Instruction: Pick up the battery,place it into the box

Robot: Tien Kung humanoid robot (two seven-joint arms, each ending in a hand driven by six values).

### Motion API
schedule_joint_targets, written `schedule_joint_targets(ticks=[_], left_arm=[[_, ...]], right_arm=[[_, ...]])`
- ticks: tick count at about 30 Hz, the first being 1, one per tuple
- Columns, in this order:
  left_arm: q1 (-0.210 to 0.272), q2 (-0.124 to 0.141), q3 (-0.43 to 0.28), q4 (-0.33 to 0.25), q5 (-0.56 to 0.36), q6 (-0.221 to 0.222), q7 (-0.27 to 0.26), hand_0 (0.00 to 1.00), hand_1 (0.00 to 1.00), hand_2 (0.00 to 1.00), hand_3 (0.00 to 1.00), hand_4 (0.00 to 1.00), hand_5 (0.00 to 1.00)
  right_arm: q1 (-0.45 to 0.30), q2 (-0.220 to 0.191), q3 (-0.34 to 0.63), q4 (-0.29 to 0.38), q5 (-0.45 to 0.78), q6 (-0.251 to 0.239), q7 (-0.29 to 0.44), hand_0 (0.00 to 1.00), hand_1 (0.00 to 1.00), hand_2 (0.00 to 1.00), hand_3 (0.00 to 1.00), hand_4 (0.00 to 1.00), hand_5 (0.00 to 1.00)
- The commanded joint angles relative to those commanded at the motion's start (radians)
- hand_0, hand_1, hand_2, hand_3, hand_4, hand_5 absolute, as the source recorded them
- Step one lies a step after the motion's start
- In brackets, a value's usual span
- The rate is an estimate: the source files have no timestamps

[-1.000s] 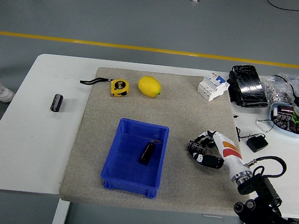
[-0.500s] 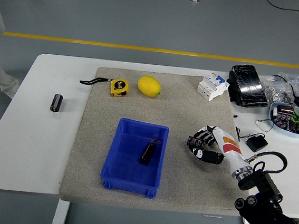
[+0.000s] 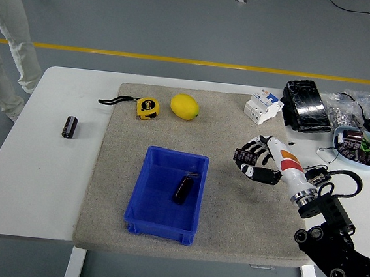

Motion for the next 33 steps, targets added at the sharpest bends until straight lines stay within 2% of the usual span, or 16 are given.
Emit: schedule_joint_targets(ticks=[6, 12, 18, 21, 22, 27, 28, 33], left_arm=[[0.001, 0.002, 0.003, 0.001, -0.007, 0.002, -0.003, 0.736, 0.671, 0.697, 0.628, 0.673, 0.638], [0.003, 0.003, -0.001, 0.001, 0.000, 0.001, 0.000, 0.736, 0.670, 0.697, 0.628, 0.674, 0.636], [0.008, 0.003, -0.010, 0.001, 0.017, -0.001, 0.009, 0.736, 0.670, 0.697, 0.627, 0.673, 0.636], [0.008, 0.003, -0.010, 0.001, 0.019, -0.002, 0.010, 0.736, 0.670, 0.697, 0.627, 0.673, 0.636], [0.007, 0.004, -0.010, 0.001, 0.020, -0.002, 0.010, 0.736, 0.670, 0.697, 0.627, 0.673, 0.635], [0.004, 0.004, -0.008, 0.001, 0.016, -0.002, 0.008, 0.736, 0.670, 0.697, 0.627, 0.673, 0.635], [0.004, 0.004, -0.007, 0.001, 0.014, -0.001, 0.008, 0.736, 0.670, 0.697, 0.627, 0.674, 0.635], [0.002, 0.005, -0.004, 0.001, 0.006, 0.000, 0.005, 0.736, 0.670, 0.697, 0.627, 0.674, 0.635]], right_arm=[[0.016, -0.008, -0.024, 0.083, -0.011, 0.010, -0.013, 0.300, 0.385, 0.433, 0.439, 0.751, 0.100], [0.044, -0.015, -0.103, 0.163, -0.021, 0.025, -0.025, 0.303, 0.388, 0.433, 0.440, 0.754, 0.100], [0.081, -0.004, -0.220, 0.191, -0.005, 0.033, -0.028, 0.304, 0.389, 0.435, 0.441, 0.756, 0.102], [0.110, 0.003, -0.288, 0.192, -0.009, 0.062, -0.040, 0.304, 0.389, 0.435, 0.441, 0.756, 0.102], [0.122, 0.005, -0.311, 0.194, -0.026, 0.087, -0.052, 0.457, 0.510, 0.557, 0.631, 0.871, 0.175], [0.155, 0.018, -0.355, 0.190, -0.120, 0.176, -0.067, 0.457, 0.510, 0.557, 0.631, 0.871, 0.175], [0.156, 0.020, -0.354, 0.189, -0.134, 0.186, -0.066, 0.686, 0.666, 0.756, 0.862, 0.977, 0.209], [0.155, 0.012, -0.337, 0.184, -0.147, 0.203, -0.061, 0.686, 0.666, 0.756, 0.862, 0.977, 0.209]])
